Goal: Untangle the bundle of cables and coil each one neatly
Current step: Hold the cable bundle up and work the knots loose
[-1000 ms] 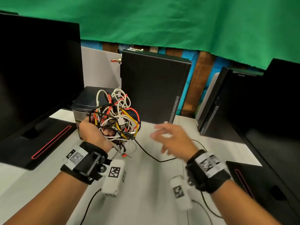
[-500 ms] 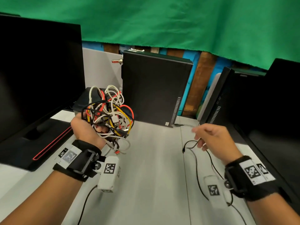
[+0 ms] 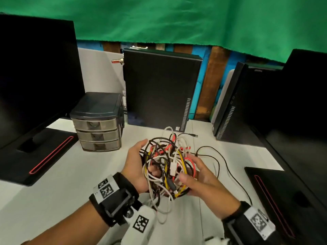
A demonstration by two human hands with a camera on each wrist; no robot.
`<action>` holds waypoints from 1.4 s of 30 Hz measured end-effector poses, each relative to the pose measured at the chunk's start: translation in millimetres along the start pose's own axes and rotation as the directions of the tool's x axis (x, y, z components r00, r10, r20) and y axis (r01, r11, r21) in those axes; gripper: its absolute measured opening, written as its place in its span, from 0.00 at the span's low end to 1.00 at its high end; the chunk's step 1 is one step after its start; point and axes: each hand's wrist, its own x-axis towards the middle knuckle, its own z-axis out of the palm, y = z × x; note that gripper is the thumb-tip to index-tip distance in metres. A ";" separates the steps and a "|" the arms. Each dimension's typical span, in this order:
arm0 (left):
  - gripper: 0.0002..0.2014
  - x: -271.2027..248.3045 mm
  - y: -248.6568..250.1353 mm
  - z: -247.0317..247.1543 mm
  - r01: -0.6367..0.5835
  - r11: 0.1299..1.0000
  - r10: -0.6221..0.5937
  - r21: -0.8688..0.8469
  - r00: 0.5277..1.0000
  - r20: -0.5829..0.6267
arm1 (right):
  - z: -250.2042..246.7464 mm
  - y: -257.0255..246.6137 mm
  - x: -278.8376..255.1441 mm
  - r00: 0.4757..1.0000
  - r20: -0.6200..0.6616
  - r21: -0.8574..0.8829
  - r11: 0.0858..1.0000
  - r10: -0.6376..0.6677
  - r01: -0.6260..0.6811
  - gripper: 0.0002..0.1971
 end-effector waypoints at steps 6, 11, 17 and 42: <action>0.29 -4.8 -16.9 13.8 0.086 0.947 -0.090 0.309 0.996 -0.001 | -7.9 16.7 -3.7 0.994 -0.093 0.125 0.991 0.064 -0.052 0.19; 0.20 -7.9 -2.4 15.9 0.071 0.733 -0.044 0.677 0.997 -0.056 | -19.8 18.2 -1.3 0.965 -0.257 0.115 0.993 0.056 -0.027 0.12; 0.20 -13.1 25.0 8.0 -0.138 0.386 0.250 0.912 0.967 0.041 | -26.3 14.4 2.3 0.959 -0.282 0.215 0.976 0.027 0.036 0.13; 0.29 -17.2 -12.8 1.7 0.017 0.641 -0.086 0.767 0.995 0.050 | -3.5 1.6 -4.7 0.977 -0.186 0.075 0.990 -0.104 0.120 0.17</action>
